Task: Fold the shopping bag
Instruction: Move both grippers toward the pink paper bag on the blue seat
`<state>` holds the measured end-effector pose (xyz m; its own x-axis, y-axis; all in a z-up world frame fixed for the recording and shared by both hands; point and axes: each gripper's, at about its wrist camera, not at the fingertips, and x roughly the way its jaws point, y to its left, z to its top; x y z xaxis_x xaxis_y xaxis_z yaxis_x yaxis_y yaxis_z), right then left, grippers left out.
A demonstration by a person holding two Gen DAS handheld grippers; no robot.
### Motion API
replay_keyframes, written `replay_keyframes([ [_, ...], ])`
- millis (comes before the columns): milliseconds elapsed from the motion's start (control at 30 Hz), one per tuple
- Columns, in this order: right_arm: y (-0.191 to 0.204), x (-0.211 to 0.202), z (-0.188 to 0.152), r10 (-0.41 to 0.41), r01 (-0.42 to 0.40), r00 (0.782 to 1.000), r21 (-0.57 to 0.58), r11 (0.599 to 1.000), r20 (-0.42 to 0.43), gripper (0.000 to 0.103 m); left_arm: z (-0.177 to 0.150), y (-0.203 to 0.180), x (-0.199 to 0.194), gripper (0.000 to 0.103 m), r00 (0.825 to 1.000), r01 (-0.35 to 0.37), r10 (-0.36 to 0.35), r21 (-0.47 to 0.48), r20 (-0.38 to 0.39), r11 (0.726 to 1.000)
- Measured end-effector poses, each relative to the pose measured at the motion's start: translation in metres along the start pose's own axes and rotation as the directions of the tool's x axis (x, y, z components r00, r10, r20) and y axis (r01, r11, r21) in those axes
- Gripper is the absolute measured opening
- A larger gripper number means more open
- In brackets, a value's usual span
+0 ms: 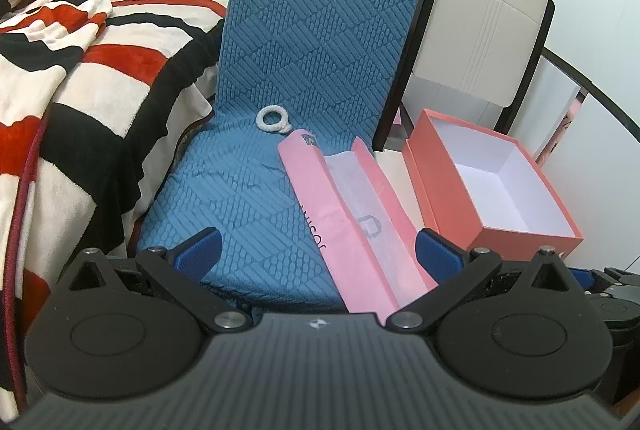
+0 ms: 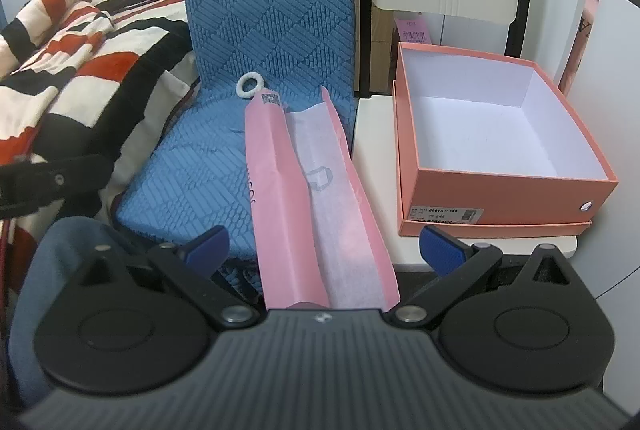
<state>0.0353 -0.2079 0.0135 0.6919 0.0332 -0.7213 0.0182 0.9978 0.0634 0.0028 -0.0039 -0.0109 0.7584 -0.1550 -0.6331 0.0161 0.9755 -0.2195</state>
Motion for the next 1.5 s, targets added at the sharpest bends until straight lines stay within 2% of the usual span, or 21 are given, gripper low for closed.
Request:
replay_keyframes([
  [600,-0.006,0.022,0.001,0.010,-0.009,0.999,0.014,1.000,-0.038,0.103,-0.002,0.004,0.031,0.103,0.998,0.012,-0.012,-0.004,-0.057,1.000],
  [967,-0.018,0.052,0.007,0.023,-0.022,0.998,0.021,1.000,-0.050,0.103,-0.005,0.008,0.081,0.103,0.993,0.025,-0.026,-0.004,-0.116,1.000],
  [1167,-0.021,0.073,0.020,0.047,-0.047,0.999,-0.003,0.999,-0.025,0.103,-0.012,0.011,0.113,0.103,0.990,0.042,-0.041,0.005,-0.137,0.999],
  [1233,-0.022,0.081,0.025,0.048,-0.048,0.999,-0.004,0.999,-0.019,0.098,-0.014,0.012,0.123,0.103,0.990,0.053,-0.053,0.002,-0.131,0.999],
  [1267,-0.023,0.087,0.028,0.050,-0.050,0.998,-0.005,0.999,-0.022,0.090,-0.014,0.012,0.129,0.103,0.989,0.060,-0.060,-0.003,-0.137,0.998],
  [1300,-0.023,0.093,0.030,0.048,-0.049,0.998,-0.007,0.999,-0.027,0.076,-0.015,0.013,0.134,0.103,0.987,0.075,-0.076,-0.010,-0.141,0.997],
  [1333,-0.023,0.098,0.032,0.045,-0.046,0.999,-0.011,0.999,-0.024,0.070,-0.016,0.014,0.139,0.103,0.986,0.089,-0.091,-0.016,-0.143,0.996],
  [1500,-0.025,0.122,0.043,0.045,-0.045,0.999,-0.021,0.999,-0.015,0.056,-0.019,0.012,0.163,0.103,0.977,0.135,-0.138,-0.028,-0.163,0.990],
])
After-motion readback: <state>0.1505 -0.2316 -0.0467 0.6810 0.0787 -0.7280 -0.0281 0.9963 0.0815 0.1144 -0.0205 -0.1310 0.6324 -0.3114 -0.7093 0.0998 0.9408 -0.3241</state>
